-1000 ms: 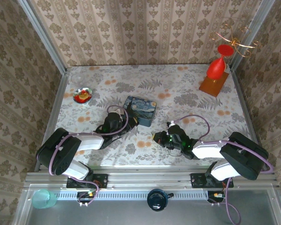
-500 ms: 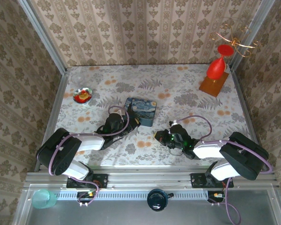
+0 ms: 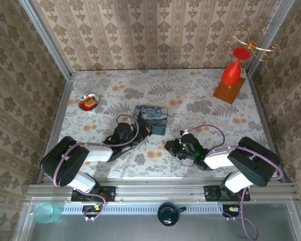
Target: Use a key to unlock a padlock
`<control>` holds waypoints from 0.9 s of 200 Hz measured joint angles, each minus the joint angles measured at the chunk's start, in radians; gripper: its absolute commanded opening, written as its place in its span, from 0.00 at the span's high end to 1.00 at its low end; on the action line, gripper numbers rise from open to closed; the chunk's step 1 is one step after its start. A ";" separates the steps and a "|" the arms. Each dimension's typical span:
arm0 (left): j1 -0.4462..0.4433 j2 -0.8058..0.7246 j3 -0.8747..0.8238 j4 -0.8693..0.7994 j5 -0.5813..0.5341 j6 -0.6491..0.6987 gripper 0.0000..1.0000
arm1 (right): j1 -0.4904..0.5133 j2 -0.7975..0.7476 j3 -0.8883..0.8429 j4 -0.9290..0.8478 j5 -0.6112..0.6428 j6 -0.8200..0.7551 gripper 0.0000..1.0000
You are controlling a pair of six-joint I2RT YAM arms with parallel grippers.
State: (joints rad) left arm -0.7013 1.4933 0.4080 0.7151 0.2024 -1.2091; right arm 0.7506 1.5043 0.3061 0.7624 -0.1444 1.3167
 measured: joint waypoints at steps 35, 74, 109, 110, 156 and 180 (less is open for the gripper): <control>-0.014 0.000 0.000 0.000 -0.010 -0.016 1.00 | 0.000 0.019 0.001 0.051 -0.007 0.004 1.00; -0.019 0.000 0.000 0.000 -0.013 -0.023 1.00 | -0.011 0.035 0.029 0.080 -0.055 -0.016 1.00; -0.019 0.000 0.000 0.000 -0.009 -0.023 1.00 | -0.052 0.070 0.051 0.104 -0.140 -0.064 1.00; -0.019 0.000 0.000 0.000 -0.009 -0.023 1.00 | -0.053 0.071 0.051 0.105 -0.141 -0.064 1.00; -0.023 0.000 0.002 0.009 0.009 -0.022 1.00 | -0.076 0.148 0.076 0.155 -0.245 -0.102 1.00; -0.026 0.000 0.007 0.016 0.021 -0.022 1.00 | -0.081 0.161 0.081 0.177 -0.274 -0.114 1.00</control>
State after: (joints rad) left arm -0.7273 1.4929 0.4152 0.7315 0.2237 -1.2312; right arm 0.6697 1.6653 0.3874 0.9398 -0.4187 1.2030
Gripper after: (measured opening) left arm 0.116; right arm 0.067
